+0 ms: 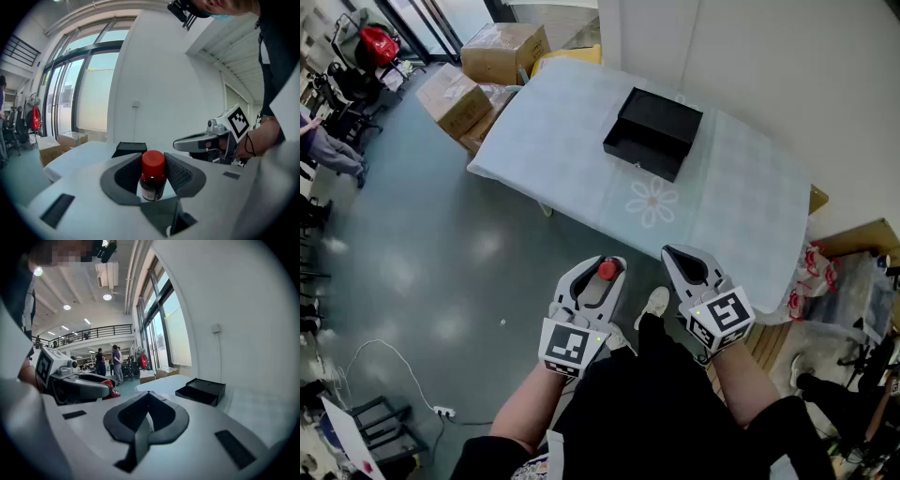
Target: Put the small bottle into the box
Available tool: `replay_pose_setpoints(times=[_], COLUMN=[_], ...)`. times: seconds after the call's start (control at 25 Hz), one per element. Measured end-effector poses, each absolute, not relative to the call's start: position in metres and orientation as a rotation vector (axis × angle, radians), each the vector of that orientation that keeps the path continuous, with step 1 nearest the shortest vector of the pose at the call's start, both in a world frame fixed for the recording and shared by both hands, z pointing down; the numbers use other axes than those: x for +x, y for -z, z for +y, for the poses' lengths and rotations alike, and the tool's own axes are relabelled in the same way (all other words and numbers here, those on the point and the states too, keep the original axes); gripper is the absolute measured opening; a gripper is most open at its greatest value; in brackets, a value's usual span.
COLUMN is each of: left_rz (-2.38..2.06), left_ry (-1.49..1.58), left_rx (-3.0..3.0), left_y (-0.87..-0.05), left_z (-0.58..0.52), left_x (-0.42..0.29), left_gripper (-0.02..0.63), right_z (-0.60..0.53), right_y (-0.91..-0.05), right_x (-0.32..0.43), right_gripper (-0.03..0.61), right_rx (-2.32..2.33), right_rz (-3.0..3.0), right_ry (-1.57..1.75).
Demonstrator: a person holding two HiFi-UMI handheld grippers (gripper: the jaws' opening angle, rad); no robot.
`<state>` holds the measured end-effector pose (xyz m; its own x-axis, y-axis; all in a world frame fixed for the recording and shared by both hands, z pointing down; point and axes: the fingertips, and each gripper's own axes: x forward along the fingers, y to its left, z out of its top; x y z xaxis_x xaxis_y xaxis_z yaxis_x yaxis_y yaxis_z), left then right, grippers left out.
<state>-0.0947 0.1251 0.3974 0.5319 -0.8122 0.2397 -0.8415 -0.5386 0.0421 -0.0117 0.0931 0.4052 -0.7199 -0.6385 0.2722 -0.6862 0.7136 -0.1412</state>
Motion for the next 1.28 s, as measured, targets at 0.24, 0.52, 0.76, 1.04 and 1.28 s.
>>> replay_pose_setpoints(times=[0.24,0.52,0.76,1.04,1.28], left_rz=[-1.418,-1.4,-1.395,-1.409,-1.432], left_ry=[-0.286,-0.303,-0.309,-0.307,-0.315], left_rx=[2.604,2.618,2.618,2.591,2.566], left_y=[-0.396,-0.4,-0.401,-0.406,-0.411], left_z=[0.126,0.12,0.105,0.072,0.038], left_x=[-0.09,-0.078,-0.062,-0.043,-0.026], left_gripper=[0.15,0.15,0.15,0.15,0.15], right_z=[0.096,0.093,0.075,0.039,0.004], right_y=[-0.403,-0.401,-0.398,-0.398,-0.403], right_x=[-0.009,-0.001,0.011,0.027,0.045], right_gripper=[0.009,0.009,0.009,0.009,0.009], right_rx=[1.041,1.03,1.036,1.011,0.991], right_rz=[-2.734,-2.752,-2.763,-2.777,-2.781], right_ry=[-0.346,-0.342,-0.336,-0.334,-0.356])
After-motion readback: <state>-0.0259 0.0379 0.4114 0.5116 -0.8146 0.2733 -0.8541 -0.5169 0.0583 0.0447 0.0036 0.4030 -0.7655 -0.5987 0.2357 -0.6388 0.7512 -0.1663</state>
